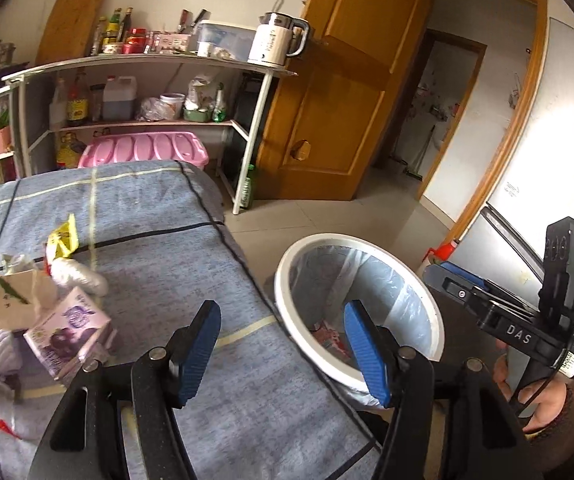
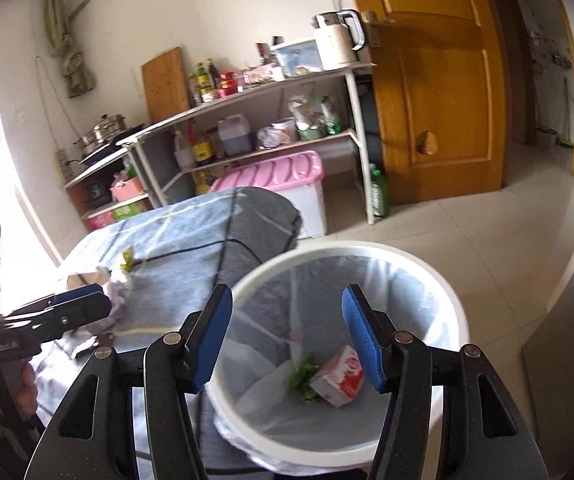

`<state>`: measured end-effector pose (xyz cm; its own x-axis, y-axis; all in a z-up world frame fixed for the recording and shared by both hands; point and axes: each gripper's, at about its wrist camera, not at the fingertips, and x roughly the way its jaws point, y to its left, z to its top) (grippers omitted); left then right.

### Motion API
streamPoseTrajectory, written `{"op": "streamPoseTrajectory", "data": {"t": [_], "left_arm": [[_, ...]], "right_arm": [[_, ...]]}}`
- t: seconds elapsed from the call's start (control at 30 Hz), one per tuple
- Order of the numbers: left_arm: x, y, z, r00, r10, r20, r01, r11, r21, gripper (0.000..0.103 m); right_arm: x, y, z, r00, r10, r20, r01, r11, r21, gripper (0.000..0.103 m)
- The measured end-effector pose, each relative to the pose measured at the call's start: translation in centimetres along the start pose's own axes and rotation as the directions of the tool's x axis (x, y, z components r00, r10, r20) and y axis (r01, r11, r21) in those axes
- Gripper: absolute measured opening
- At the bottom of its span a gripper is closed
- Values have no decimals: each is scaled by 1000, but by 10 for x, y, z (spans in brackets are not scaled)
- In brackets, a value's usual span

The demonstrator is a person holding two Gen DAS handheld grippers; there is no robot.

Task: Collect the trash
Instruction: 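Grasp the red-lidded plastic cup with the left tool while the right tool grasps a brown candy wrapper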

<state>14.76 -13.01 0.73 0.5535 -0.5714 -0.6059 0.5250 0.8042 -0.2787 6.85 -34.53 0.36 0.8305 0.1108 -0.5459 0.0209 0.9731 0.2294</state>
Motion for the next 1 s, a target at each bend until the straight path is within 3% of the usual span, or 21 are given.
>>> {"op": "streamPoseTrajectory", "data": {"t": [0.23, 0.57, 0.7, 1.0], "left_arm": [[-49, 45, -17, 985, 170, 41, -168, 984, -57, 64], [-91, 115, -49, 946, 321, 29, -312, 933, -178, 64], [-100, 129, -61, 927, 374, 28, -363, 913, -185, 65], [-109, 163, -77, 926, 378, -3, -368, 900, -235, 65]], "right_arm": [[20, 52, -7, 994, 101, -44, -103, 993, -51, 58], [62, 116, -27, 969, 193, -155, -212, 970, -119, 58], [78, 140, -35, 951, 230, -208, -264, 952, -155, 58], [110, 196, -53, 882, 309, -355, -416, 865, -281, 58]]}}
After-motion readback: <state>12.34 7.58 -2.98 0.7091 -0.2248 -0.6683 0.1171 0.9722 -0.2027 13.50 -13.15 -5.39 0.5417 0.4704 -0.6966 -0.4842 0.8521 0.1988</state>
